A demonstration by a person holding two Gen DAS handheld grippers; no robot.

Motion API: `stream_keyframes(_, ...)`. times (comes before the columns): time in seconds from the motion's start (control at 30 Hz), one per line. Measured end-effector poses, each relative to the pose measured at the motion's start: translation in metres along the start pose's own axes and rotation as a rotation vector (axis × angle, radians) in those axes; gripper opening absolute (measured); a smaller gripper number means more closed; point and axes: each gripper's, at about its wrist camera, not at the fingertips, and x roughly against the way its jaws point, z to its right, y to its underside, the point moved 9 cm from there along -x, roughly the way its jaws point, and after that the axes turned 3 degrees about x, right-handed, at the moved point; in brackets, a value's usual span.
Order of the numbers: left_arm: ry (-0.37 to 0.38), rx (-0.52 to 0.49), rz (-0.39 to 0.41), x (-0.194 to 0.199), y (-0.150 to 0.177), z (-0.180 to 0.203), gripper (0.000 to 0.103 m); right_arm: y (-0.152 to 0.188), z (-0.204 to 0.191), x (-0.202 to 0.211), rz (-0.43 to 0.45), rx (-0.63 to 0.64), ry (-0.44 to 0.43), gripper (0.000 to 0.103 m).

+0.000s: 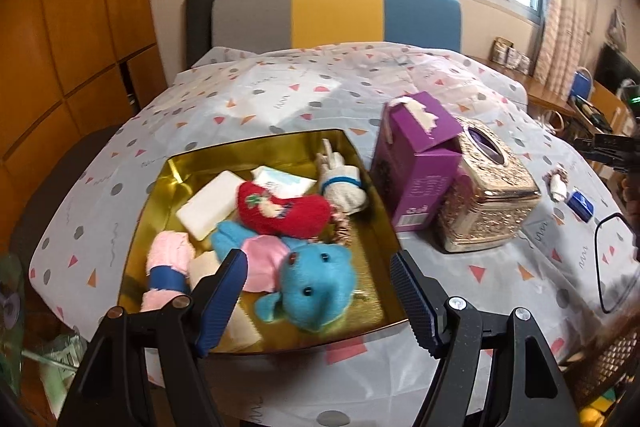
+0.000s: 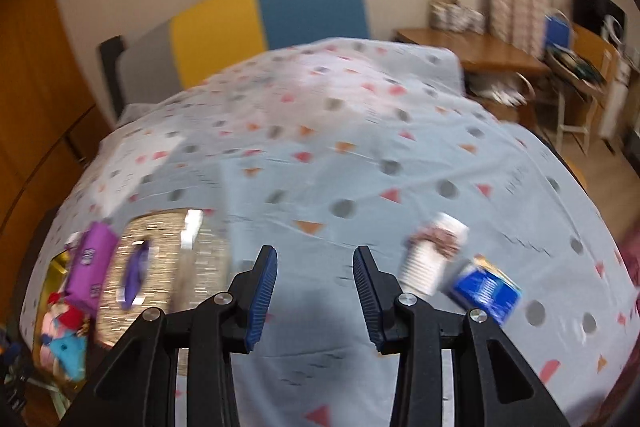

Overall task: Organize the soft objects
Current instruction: 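Move the right tool back over the bed to the blue Tempo tissue pack, then close the right tool on the blue Tempo tissue pack and lift it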

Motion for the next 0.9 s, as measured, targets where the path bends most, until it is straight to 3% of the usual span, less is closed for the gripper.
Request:
stream_keyframes(0.17, 0.05, -0.042, -0.006, -0.001, -0.002, 0.023, 0.075, 0.009, 0.05, -0.009, -0.037, -0.08, 0.055, 0.04)
stream_keyframes(0.5, 0.151, -0.124, -0.028, -0.006, -0.005, 0.069, 0.075, 0.009, 0.133, -0.017, -0.158, -0.124, 0.132, 0.041)
stream_keyframes(0.67, 0.184, -0.156, -0.052, -0.011, -0.002, 0.087, 0.075, 0.019, 0.145, -0.038, -0.263, -0.04, 0.161, 0.041)
stream_keyframes(0.83, 0.216, -0.189, -0.072, -0.012, 0.0, 0.105, 0.075, 0.038, 0.137, -0.07, -0.391, 0.154, 0.208, 0.041)
stream_keyframes(0.87, 0.218, -0.194, -0.074, -0.013, 0.0, 0.107, 0.075, 0.042, 0.136, -0.073, -0.41, 0.187, 0.217, 0.048)
stream_keyframes(0.9, 0.221, -0.199, -0.078, -0.014, 0.0, 0.109, 0.075, 0.047, 0.136, -0.079, -0.439, 0.224, 0.227, 0.065)
